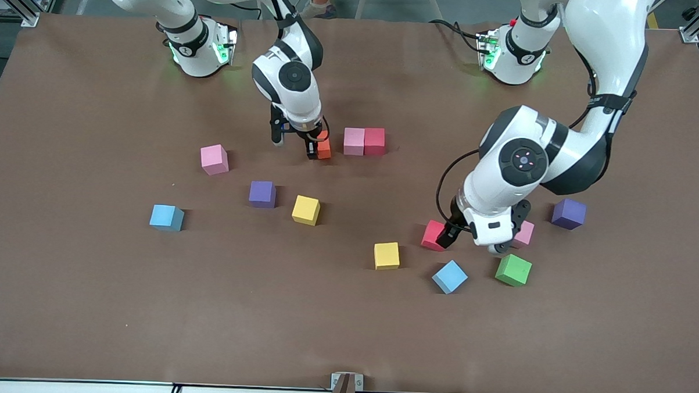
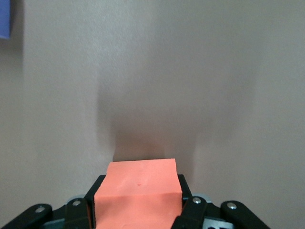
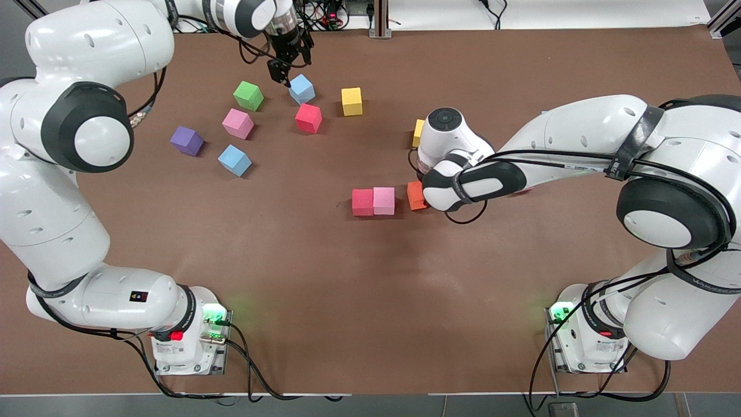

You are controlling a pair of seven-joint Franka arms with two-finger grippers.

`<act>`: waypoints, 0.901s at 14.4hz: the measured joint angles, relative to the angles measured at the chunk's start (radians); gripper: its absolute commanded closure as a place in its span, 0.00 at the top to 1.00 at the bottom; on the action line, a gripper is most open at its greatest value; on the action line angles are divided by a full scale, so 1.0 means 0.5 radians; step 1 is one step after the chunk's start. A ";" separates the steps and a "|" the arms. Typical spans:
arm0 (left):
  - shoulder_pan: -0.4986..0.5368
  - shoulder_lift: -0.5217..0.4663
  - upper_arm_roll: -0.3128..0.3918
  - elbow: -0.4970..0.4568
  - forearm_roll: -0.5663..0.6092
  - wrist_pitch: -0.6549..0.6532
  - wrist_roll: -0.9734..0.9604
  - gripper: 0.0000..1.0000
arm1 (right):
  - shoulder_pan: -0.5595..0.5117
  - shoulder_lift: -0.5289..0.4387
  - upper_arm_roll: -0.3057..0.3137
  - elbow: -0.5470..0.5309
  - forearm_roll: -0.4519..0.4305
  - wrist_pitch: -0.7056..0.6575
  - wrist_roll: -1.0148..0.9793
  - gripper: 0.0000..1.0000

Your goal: Arrange 11 blocks into digit 3

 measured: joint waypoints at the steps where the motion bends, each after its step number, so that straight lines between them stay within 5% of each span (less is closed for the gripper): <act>1: -0.001 0.000 0.026 0.018 0.000 -0.002 0.088 1.00 | 0.014 0.000 0.000 0.000 0.020 0.001 0.000 0.00; 7: 0.040 -0.001 0.166 0.132 0.003 -0.110 0.580 1.00 | 0.035 0.000 0.000 0.003 0.034 0.016 0.049 0.00; 13: 0.332 -0.030 0.175 0.220 0.008 -0.350 1.138 1.00 | 0.089 0.008 0.001 0.005 0.036 0.103 0.119 0.00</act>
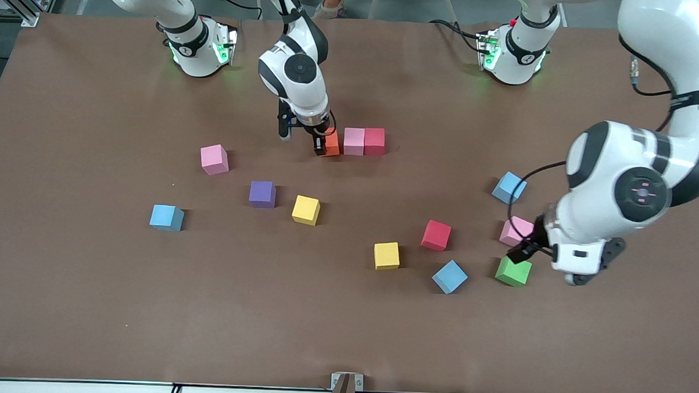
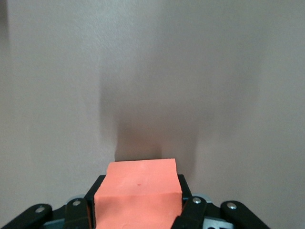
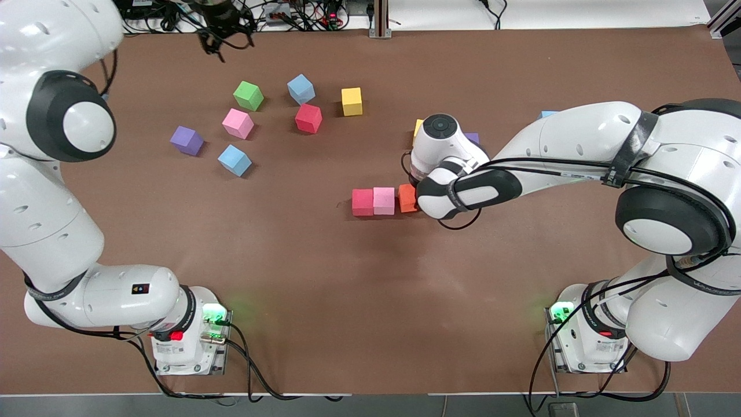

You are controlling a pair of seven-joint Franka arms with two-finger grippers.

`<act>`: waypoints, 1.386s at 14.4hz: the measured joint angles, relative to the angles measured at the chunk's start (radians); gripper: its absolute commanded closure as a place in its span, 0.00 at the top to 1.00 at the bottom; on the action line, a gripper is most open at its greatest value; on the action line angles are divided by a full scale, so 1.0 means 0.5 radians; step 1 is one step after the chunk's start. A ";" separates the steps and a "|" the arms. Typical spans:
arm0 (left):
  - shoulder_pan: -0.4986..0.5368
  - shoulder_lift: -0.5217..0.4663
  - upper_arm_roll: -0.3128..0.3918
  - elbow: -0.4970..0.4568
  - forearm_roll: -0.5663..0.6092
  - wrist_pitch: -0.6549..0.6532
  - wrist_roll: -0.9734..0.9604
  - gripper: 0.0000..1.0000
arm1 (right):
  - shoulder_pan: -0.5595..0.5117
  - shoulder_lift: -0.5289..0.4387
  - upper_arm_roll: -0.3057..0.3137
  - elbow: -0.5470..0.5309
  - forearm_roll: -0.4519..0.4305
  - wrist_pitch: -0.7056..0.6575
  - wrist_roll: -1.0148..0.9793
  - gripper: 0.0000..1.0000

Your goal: Arrange 11 blocks into digit 3

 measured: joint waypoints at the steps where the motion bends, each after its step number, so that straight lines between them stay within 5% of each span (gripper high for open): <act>1: 0.032 -0.019 -0.002 0.008 0.000 -0.034 0.064 1.00 | 0.009 0.002 0.000 0.000 0.001 0.003 0.005 0.00; 20: 0.174 -0.166 0.009 0.016 0.000 -0.302 1.201 1.00 | 0.027 0.048 0.000 0.020 0.004 0.005 0.096 0.00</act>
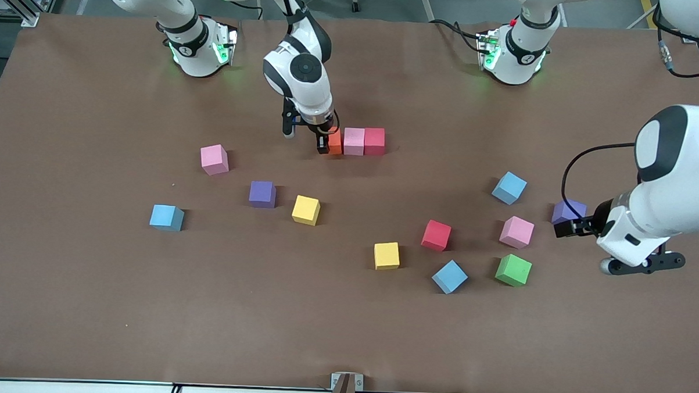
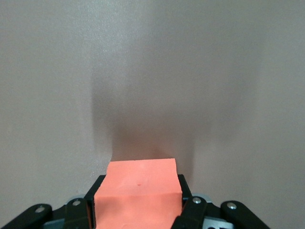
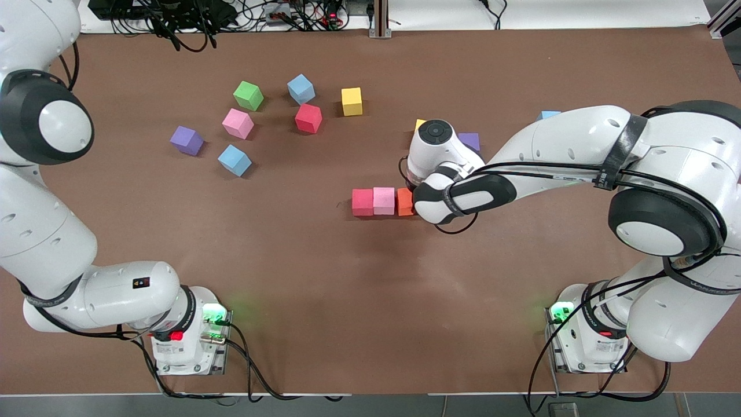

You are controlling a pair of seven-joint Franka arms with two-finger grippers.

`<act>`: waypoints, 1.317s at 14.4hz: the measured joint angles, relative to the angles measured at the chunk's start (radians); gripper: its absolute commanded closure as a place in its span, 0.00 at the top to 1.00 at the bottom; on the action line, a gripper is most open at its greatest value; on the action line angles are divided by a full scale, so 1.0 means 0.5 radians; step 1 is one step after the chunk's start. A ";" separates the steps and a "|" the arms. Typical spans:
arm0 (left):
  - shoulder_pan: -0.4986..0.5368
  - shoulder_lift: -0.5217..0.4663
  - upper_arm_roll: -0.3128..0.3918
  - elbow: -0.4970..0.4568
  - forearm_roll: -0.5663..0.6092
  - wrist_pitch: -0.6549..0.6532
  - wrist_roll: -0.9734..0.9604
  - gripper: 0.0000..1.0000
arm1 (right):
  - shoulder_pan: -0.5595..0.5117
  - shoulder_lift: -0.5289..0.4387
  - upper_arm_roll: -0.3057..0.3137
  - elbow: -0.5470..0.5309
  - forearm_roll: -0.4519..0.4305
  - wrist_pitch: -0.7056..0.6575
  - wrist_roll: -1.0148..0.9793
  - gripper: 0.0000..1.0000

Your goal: Arrange 11 blocks into digit 3

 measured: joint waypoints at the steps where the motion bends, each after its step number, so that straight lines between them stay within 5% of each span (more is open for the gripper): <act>1: 0.000 -0.034 -0.003 0.000 0.000 -0.017 0.032 1.00 | 0.001 0.001 0.000 0.002 0.000 0.000 0.011 0.00; 9: -0.028 -0.326 0.000 -0.071 -0.039 -0.139 0.144 1.00 | 0.009 0.017 0.000 0.026 0.000 -0.001 0.063 0.02; 14: -0.303 -0.634 0.348 -0.292 -0.192 -0.186 0.288 1.00 | 0.010 0.018 0.000 0.029 0.001 -0.003 0.066 0.02; 19: -0.341 -0.821 0.404 -0.363 -0.194 -0.293 0.309 1.00 | 0.013 0.025 0.000 0.040 0.002 -0.006 0.068 0.10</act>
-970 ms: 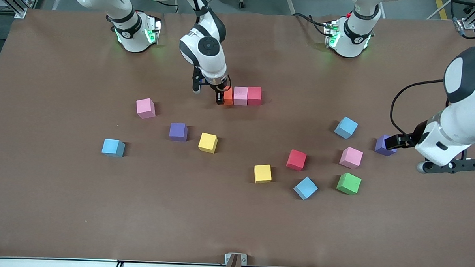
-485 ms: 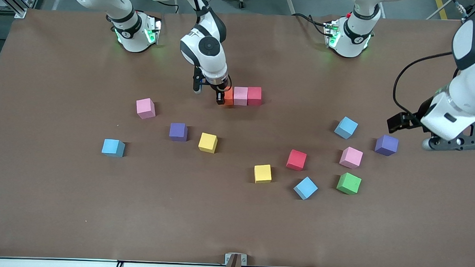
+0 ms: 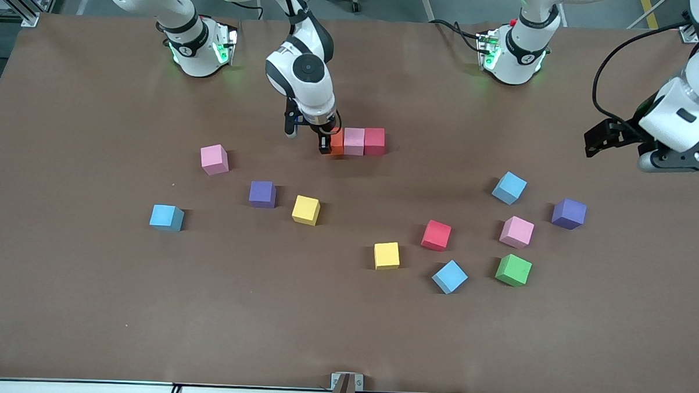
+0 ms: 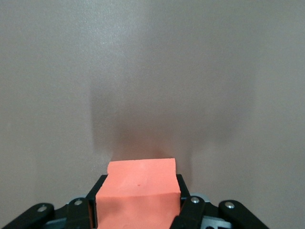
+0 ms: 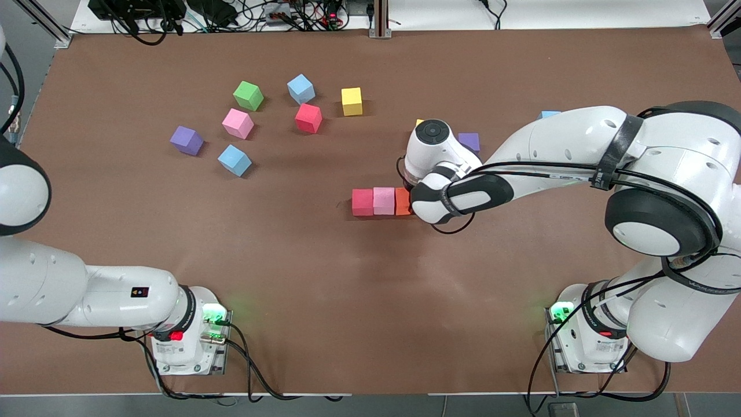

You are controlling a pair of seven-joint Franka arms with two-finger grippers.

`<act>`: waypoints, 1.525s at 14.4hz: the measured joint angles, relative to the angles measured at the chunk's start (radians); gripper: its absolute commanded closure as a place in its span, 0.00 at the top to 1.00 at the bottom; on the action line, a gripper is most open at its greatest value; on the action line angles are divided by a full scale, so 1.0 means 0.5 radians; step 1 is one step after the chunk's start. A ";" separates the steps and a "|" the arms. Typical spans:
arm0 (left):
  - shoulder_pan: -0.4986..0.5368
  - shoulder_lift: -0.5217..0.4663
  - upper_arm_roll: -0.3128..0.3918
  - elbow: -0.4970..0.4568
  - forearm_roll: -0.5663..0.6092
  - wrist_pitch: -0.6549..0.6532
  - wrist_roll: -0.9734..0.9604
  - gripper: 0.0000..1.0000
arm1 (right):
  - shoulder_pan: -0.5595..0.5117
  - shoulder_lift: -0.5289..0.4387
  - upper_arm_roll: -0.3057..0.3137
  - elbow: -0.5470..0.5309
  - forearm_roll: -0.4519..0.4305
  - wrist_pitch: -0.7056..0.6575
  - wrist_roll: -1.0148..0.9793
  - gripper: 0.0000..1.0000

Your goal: Arrange 11 blocks into digit 3

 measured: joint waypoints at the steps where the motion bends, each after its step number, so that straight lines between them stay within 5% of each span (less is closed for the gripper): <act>1: 0.000 -0.017 0.009 -0.001 0.000 -0.011 0.009 1.00 | 0.001 0.002 0.000 0.003 0.000 0.000 0.000 0.14; 2: 0.000 -0.028 0.012 -0.002 -0.001 -0.018 0.009 1.00 | 0.002 0.004 0.000 0.005 0.000 0.000 0.000 0.29; 4: -0.012 -0.037 0.011 -0.003 -0.004 -0.030 0.009 1.00 | 0.003 0.004 0.000 0.007 0.000 -0.001 0.000 0.88; 5: -0.018 -0.037 0.011 -0.003 -0.004 -0.037 0.009 1.00 | 0.003 0.005 0.000 0.007 0.000 -0.002 0.000 1.00; 22: -0.018 -0.044 0.017 0.008 -0.053 -0.040 0.009 1.00 | 0.019 0.011 -0.003 0.080 0.000 -0.141 -0.044 1.00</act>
